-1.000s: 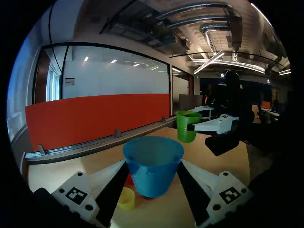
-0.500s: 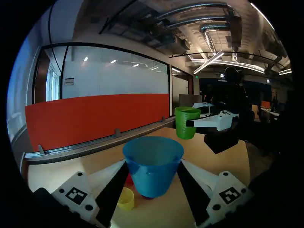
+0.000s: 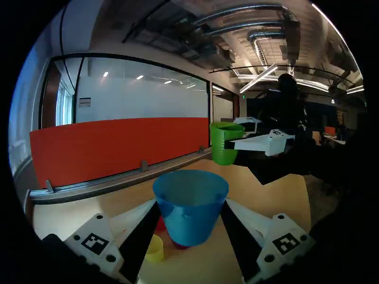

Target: Pour water

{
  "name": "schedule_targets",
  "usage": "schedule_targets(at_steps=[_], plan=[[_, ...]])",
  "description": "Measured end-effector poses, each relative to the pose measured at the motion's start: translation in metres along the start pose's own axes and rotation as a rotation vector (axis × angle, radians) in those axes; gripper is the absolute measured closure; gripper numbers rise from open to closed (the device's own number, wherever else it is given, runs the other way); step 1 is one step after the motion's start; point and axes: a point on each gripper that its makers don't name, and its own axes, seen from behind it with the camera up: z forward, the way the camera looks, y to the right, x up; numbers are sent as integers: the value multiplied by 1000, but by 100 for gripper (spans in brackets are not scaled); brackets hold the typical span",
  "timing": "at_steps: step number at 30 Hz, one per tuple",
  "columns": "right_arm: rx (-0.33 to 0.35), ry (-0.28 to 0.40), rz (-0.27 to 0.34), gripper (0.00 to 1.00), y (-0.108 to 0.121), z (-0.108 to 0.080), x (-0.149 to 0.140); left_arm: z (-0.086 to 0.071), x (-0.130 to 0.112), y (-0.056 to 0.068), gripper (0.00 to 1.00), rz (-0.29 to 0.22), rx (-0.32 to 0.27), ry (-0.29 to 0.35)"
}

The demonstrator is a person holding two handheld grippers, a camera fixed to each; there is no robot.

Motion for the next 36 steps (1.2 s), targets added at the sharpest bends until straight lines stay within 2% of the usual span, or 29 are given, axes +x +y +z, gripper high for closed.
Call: schedule_targets(at_steps=[14, 36], plan=[[34, -17, -206, 11, -4, 17, 27, 7, 4, 12, 17, 7, -23, 12], [25, 15, -504, 11, 2, 46, 73, 12, 6, 21, 17, 9, -45, 19]])
